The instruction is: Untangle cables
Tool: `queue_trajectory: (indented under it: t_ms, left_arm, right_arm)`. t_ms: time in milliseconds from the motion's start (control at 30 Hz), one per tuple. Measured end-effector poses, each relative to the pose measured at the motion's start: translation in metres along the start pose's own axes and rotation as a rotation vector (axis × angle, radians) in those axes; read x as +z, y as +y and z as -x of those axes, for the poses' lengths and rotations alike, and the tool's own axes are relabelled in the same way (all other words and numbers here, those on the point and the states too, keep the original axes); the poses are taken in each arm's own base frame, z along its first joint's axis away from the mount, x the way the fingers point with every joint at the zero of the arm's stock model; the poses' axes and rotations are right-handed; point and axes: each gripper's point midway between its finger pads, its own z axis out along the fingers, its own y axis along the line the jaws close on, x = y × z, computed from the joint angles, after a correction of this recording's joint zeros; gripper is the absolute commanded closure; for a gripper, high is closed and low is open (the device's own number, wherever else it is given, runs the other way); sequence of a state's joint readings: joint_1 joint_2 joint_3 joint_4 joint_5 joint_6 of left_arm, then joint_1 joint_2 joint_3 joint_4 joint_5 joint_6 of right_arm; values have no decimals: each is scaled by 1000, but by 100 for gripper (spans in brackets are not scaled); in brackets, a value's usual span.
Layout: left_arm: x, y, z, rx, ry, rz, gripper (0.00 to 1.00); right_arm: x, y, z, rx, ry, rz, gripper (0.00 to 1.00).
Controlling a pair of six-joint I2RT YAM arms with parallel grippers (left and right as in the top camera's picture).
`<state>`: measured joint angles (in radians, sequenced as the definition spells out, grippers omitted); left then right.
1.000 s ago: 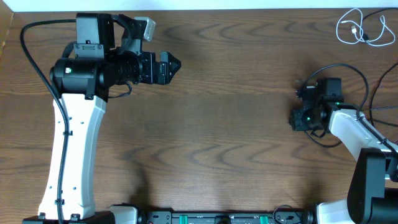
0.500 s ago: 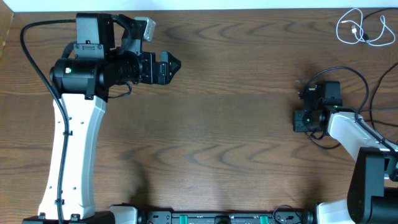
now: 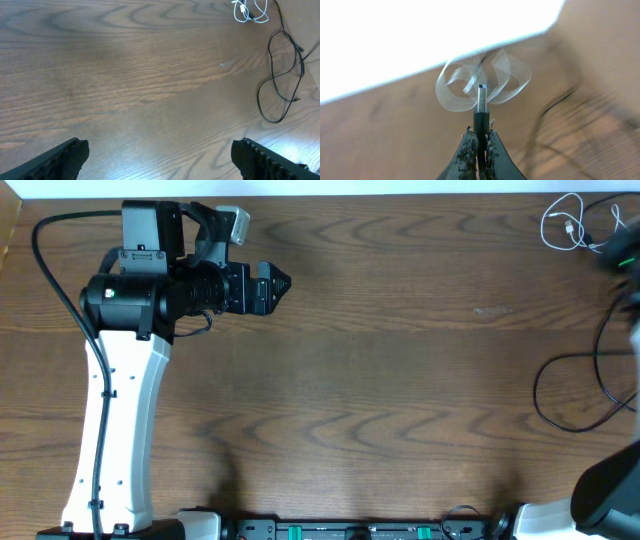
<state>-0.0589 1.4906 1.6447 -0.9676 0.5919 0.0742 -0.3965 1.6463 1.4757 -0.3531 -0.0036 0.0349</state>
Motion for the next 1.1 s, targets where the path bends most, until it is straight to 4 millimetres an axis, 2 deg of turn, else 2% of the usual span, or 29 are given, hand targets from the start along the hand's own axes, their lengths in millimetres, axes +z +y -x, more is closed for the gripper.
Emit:
queue_trajectory:
  t_ms: [33,100,200,233,267,300,333,367,400,500,567,633,667,833,900,1033,1100]
  left_arm:
    - [0,0,0,0,1,0,4]
    - [0,0,0,0,0,0,4]
    - [0,0,0,0,0,0,4]
    - [0,0,0,0,0,0,4]
    - [0,0,0,0,0,0,4]
    - [0,0,0,0,0,0,4]
    - [0,0,0,0,0,0,4]
    - [0,0,0,0,0,0,4]
    - [0,0,0,0,0,0,4]
    - [0,0,0,0,0,0,4]
    - [0,0,0,0,1,0,4]
    - [0,0,0,0,0,0,4]
    - [0,0,0,0,0,0,4]
    - [0,0,0,0,0,0,4]
    - [0,0,0,0,0,0,4]
    - [0,0,0,0,0,0,4]
    - [0,0,0,0,1,0,4]
  right_arm:
    - [-8,-19,22,21,-56,-38,99]
    - [-18,-52,40,51,-104,-115,99]
    - [-24,-92,37,81,-100,-224,99]
    - [-22,-112,30,97,-81,-283,99]
    - [-21,-117,28,101,-76,-297,99]
    - [-14,-137,17,116,-45,-344,96]
    - [-8,-147,8,125,-21,-367,75]
    - [-1,-156,-1,133,3,-385,25]
    - [13,-170,-20,148,48,-410,1]
    - [52,-196,-85,184,215,-449,1]
    - [67,-200,-119,201,300,-451,1]
    - [75,-197,-137,216,339,-436,1]
    - [76,-195,-136,220,338,-429,1]
    - [65,-185,-111,224,280,-401,1]
    - [55,-174,-96,214,259,-363,1]
    - [23,-134,-53,148,186,-225,1]
    - [-6,-100,-31,113,154,-123,1]
